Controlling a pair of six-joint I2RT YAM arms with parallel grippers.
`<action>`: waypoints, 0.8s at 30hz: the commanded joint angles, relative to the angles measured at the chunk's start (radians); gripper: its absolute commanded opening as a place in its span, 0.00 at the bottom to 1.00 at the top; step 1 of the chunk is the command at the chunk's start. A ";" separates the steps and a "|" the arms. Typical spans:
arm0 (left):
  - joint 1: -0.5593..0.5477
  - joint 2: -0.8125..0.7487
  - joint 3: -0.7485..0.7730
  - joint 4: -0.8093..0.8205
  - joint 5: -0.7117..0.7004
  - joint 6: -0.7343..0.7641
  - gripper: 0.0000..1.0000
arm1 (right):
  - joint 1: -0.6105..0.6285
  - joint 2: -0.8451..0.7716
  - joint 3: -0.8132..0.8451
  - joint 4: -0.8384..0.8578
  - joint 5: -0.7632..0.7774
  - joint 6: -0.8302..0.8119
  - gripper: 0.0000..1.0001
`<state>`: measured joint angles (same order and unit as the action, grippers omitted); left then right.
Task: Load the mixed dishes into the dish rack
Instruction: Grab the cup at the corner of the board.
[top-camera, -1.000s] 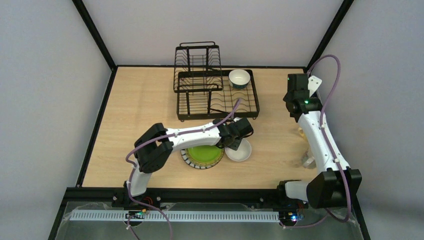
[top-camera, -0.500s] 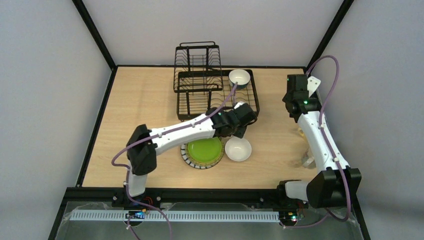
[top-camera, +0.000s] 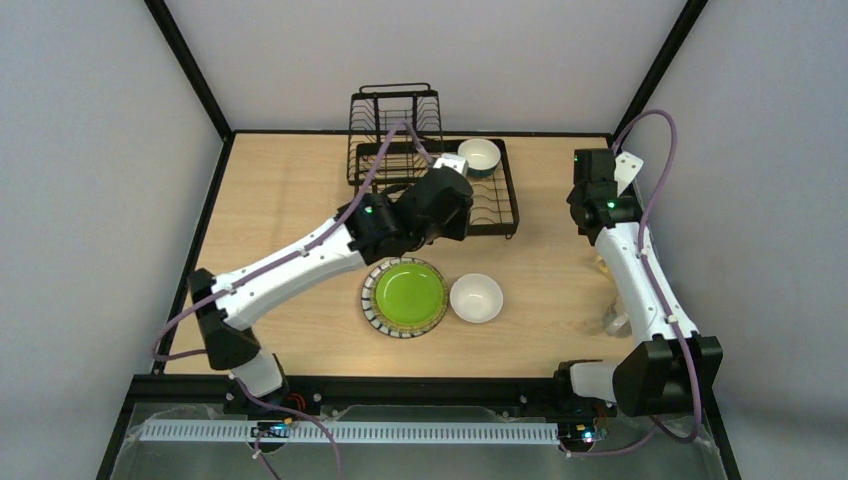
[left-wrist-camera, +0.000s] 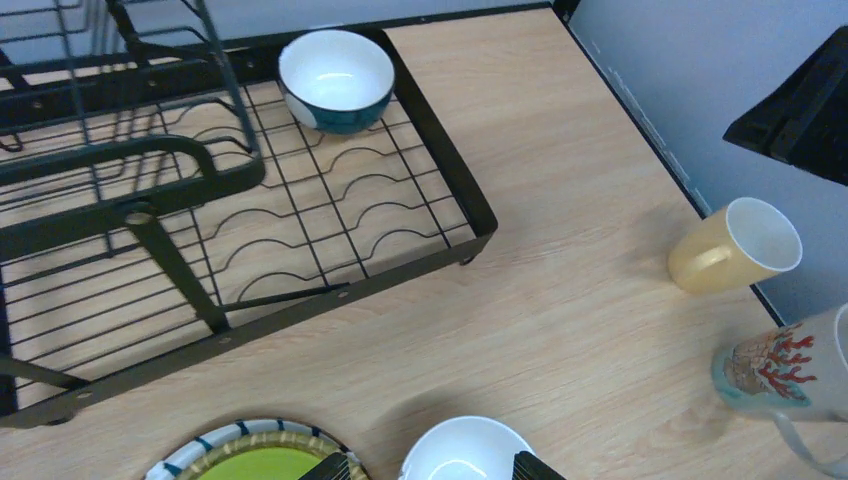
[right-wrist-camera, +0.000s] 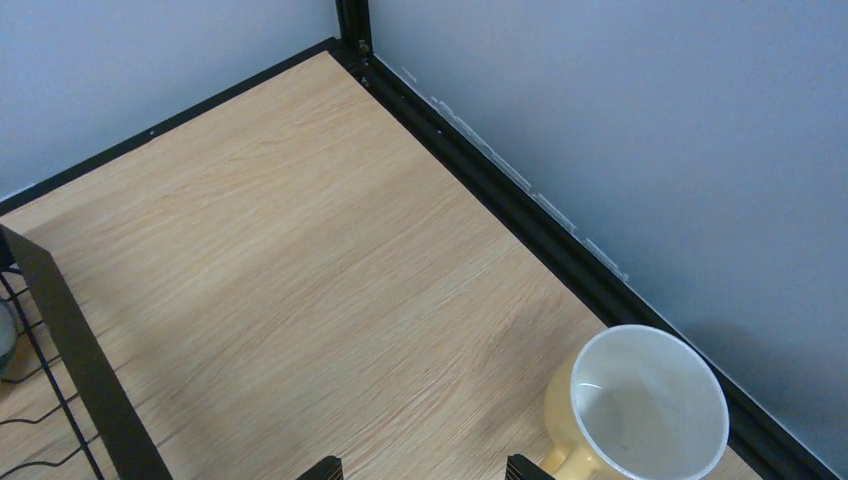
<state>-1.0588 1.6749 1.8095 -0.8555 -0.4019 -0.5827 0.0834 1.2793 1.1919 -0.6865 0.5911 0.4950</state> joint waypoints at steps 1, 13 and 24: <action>0.022 -0.079 -0.062 0.023 -0.037 0.008 0.95 | -0.007 0.017 0.001 0.015 0.046 -0.002 0.95; 0.051 -0.227 -0.173 0.067 -0.022 0.013 0.96 | -0.076 0.072 0.090 -0.037 -0.039 0.045 0.95; 0.074 -0.352 -0.285 0.116 0.039 0.033 0.99 | -0.253 0.095 0.187 -0.156 -0.186 0.137 0.95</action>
<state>-0.9932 1.3594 1.5543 -0.7715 -0.3927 -0.5671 -0.0586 1.3838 1.3663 -0.7601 0.5140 0.5629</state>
